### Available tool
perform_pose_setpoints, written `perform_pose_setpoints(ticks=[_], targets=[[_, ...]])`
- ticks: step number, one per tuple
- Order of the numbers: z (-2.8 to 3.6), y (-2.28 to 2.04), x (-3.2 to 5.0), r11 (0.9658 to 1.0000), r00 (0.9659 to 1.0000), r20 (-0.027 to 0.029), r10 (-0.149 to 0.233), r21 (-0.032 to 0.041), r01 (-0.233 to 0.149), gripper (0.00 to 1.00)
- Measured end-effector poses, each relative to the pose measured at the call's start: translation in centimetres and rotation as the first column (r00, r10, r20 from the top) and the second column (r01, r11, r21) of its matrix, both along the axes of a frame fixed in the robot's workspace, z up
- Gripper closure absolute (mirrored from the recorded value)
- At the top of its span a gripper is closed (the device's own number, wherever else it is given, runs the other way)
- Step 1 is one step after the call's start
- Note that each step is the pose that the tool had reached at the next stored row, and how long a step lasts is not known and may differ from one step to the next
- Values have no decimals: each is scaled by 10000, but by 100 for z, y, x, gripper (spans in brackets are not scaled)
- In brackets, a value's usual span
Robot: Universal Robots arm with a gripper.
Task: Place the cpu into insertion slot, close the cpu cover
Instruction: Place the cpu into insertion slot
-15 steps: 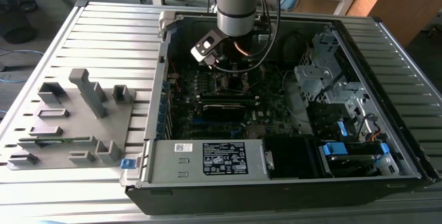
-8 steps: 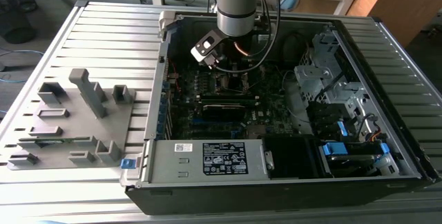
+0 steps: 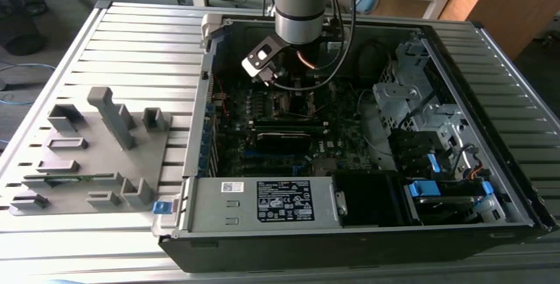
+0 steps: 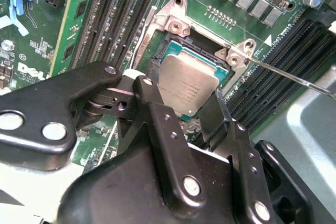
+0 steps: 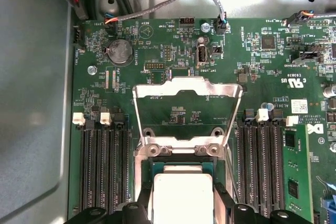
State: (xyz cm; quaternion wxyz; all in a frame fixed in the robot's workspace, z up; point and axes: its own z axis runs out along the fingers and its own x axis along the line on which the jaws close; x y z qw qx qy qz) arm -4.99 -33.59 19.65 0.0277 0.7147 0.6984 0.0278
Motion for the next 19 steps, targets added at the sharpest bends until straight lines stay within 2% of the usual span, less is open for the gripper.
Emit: perform_pose_setpoints(ticks=[19], targets=[[-29, 0, -2, 10000, 10000, -1, 54, -2, -54, 46]])
